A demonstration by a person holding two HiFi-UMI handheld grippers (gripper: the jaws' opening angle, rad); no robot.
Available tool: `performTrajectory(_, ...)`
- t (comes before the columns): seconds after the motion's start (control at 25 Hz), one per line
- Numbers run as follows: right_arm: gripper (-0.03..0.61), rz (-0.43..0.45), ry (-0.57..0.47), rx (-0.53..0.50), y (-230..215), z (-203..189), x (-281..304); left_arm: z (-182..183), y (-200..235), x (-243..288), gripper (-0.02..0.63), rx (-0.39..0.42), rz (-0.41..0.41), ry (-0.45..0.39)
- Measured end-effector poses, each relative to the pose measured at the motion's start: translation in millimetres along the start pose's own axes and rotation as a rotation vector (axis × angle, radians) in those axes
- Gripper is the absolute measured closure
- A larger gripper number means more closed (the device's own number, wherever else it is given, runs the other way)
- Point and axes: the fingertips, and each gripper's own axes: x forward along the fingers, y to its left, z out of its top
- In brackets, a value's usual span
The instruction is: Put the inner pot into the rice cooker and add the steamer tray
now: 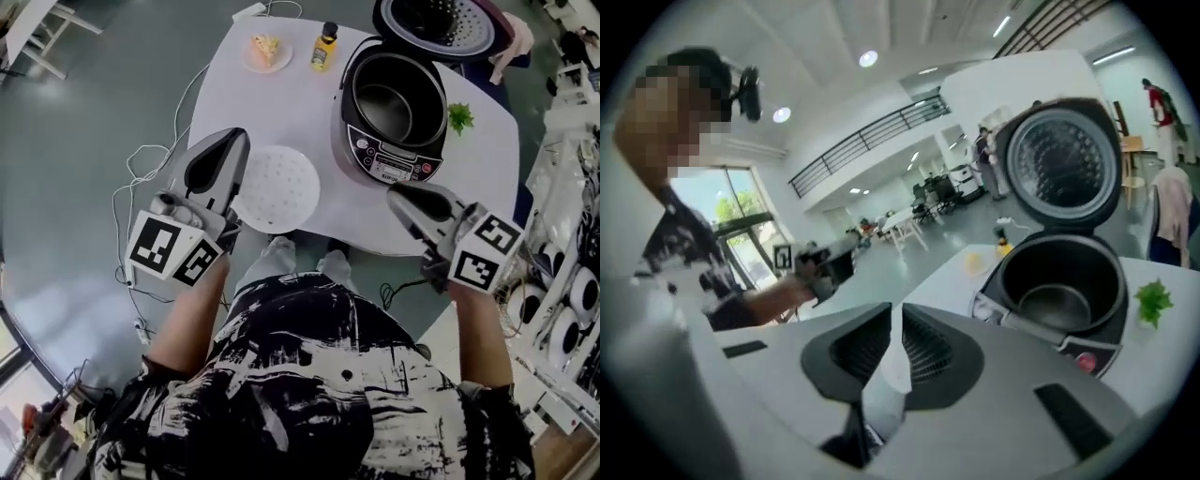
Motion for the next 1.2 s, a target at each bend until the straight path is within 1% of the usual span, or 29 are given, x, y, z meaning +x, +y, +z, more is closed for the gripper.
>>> performTrajectory(0.04,0.542,-0.005,0.046,-0.006,11.6,-25.6,22.9,-1.5,2.9,0.1,0.609,0.001,-0.004,0.008)
performTrajectory(0.08,0.526,-0.020,0.084,0.008,16.9,-51.5,46.6,-3.1,5.6,0.4,0.609,0.002,-0.009,0.015)
performTrajectory(0.12,0.491,-0.038,0.118,0.040,17.1,-76.9,69.5,-5.0,8.0,0.6,0.609,0.002,-0.016,0.022)
performTrajectory(0.2,0.435,-0.089,0.182,0.123,4.3,-122.8,109.5,-8.6,12.8,0.3,0.609,0.000,-0.029,0.036)
performTrajectory(0.24,0.387,-0.124,0.215,0.167,-5.9,-142.2,126.2,-10.2,15.4,-0.2,0.609,-0.001,-0.035,0.044)
performTrajectory(0.28,0.379,-0.159,0.249,0.209,-16.7,-159.0,140.9,-11.8,18.4,-0.8,0.609,-0.001,-0.040,0.051)
performTrajectory(0.32,0.319,-0.193,0.281,0.250,-27.3,-173.3,153.6,-13.3,21.8,-1.7,0.609,-0.003,-0.044,0.059)
performTrajectory(0.36,0.313,-0.228,0.307,0.287,-37.6,-185.5,164.3,-14.7,25.5,-3.0,0.609,-0.004,-0.046,0.065)
performTrajectory(0.52,0.313,-0.377,0.361,0.407,-76.1,-220.6,188.5,-20.7,42.0,-11.4,0.609,-0.015,-0.044,0.077)
performTrajectory(0.64,0.338,-0.444,0.401,0.432,-95.9,-234.3,199.5,-25.2,54.9,-17.7,0.609,-0.026,-0.035,0.081)
performTrajectory(0.8,0.379,-0.471,0.441,0.483,-104.5,-245.9,212.3,-28.8,68.6,-27.5,0.609,-0.038,-0.017,0.082)
performTrajectory(0.92,0.427,-0.497,0.480,0.500,-109.2,-253.3,215.9,-29.1,75.0,-32.6,0.609,-0.044,-0.001,0.082)
performTrajectory(1.0,0.508,-0.517,0.495,0.524,-112.6,-257.1,217.1,-28.1,78.8,-35.1,0.609,-0.046,0.008,0.078)
performTrajectory(1.04,0.533,-0.524,0.494,0.537,-113.9,-257.7,217.8,-27.6,80.4,-36.4,0.609,-0.046,0.011,0.075)
performTrajectory(1.12,0.557,-0.535,0.491,0.544,-115.4,-257.5,218.0,-26.6,82.1,-39.3,0.609,-0.045,0.018,0.069)
performTrajectory(1.2,0.565,-0.534,0.501,0.525,-113.5,-256.1,215.8,-24.1,82.1,-42.3,0.609,-0.043,0.025,0.062)
